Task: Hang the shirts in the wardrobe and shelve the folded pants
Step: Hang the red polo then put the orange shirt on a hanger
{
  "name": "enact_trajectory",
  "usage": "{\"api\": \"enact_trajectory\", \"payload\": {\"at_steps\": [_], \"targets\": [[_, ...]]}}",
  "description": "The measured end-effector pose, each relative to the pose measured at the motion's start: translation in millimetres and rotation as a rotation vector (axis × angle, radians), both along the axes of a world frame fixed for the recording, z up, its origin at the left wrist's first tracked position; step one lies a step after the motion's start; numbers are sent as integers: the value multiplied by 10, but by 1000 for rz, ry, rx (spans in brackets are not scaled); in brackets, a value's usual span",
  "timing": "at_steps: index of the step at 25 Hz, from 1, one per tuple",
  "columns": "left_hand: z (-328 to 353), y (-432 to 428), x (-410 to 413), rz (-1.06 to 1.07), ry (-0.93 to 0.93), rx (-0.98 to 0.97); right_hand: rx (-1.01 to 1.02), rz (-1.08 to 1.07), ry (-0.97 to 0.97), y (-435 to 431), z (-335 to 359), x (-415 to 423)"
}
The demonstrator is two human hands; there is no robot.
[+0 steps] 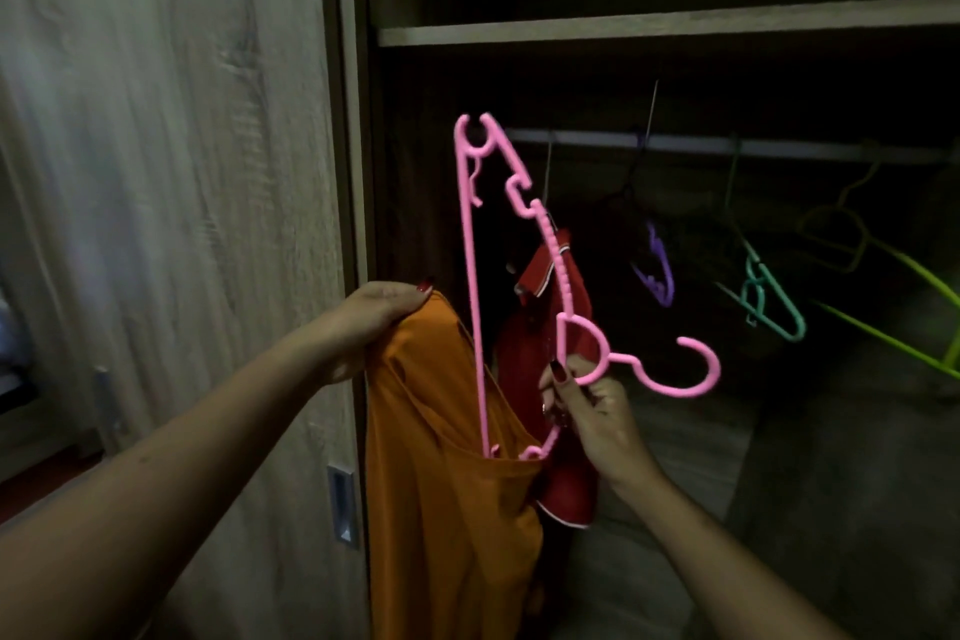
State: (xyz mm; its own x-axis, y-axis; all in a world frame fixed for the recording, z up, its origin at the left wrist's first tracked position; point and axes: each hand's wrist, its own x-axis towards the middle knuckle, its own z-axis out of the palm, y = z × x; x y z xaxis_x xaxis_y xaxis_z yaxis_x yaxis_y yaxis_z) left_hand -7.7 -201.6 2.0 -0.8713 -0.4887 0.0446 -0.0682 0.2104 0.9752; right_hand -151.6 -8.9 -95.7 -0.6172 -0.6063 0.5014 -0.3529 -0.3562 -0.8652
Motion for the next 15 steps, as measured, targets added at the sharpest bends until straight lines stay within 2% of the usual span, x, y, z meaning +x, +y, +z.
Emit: {"api": "enact_trajectory", "payload": {"at_steps": [5, 8, 10, 13, 15], "targets": [[26, 127, -14, -92, 43, -13, -182, -96, 61, 69, 323, 80], [51, 209, -46, -155, 73, -36, -191, -154, 83, 75, 360, 213], [65, 248, -63, -171, 98, -40, -197, -161, 42, 57, 299, 283], [126, 334, -69, -163, 115, -58, -279, -157, -118, -43, 194, 341], [193, 396, -55, -193, 121, -43, -244, -151, -128, -131, 94, 375]]}}
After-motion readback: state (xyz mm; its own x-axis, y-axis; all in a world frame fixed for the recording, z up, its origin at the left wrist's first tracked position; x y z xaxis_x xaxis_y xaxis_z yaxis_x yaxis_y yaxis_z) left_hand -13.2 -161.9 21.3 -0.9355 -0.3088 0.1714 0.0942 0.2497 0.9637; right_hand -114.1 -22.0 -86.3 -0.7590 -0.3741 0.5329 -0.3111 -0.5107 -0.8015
